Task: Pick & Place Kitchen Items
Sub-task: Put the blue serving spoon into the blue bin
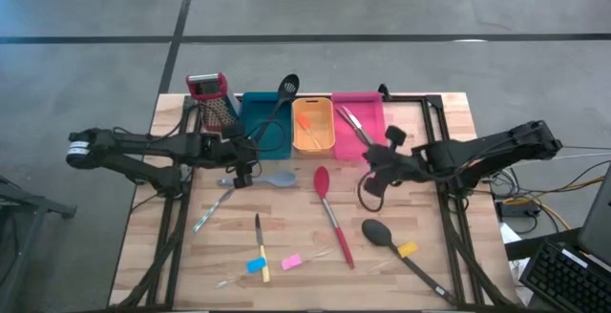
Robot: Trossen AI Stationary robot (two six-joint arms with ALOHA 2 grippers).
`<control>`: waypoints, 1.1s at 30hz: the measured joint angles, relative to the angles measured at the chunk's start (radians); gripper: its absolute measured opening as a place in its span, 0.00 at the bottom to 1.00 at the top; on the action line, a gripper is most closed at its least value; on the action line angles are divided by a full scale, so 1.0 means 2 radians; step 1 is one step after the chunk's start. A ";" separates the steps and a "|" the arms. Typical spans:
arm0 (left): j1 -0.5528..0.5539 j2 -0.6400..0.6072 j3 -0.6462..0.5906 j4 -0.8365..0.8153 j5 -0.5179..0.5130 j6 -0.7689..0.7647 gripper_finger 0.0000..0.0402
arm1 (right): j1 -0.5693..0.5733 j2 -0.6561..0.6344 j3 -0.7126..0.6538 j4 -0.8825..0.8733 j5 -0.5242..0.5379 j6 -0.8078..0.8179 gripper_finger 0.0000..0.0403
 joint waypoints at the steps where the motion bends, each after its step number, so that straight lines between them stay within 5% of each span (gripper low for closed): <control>1: 0.000 0.001 0.000 0.000 0.000 0.000 0.48 | 0.003 0.000 -0.013 0.023 0.000 -0.006 0.02; 12: 0.017 0.036 0.000 0.005 0.001 0.024 0.48 | 0.017 0.000 -0.090 0.245 -0.002 -0.104 0.02; 23: 0.038 0.109 -0.012 0.019 0.028 0.028 0.48 | 0.019 0.000 -0.075 0.253 -0.002 -0.082 0.02; 29: 0.038 0.138 -0.017 0.043 0.114 0.028 0.48 | 0.019 0.000 -0.080 0.251 -0.002 -0.081 0.02; 33: 0.038 0.157 -0.017 0.061 0.123 0.028 0.48 | 0.019 0.000 -0.080 0.251 -0.003 -0.081 0.02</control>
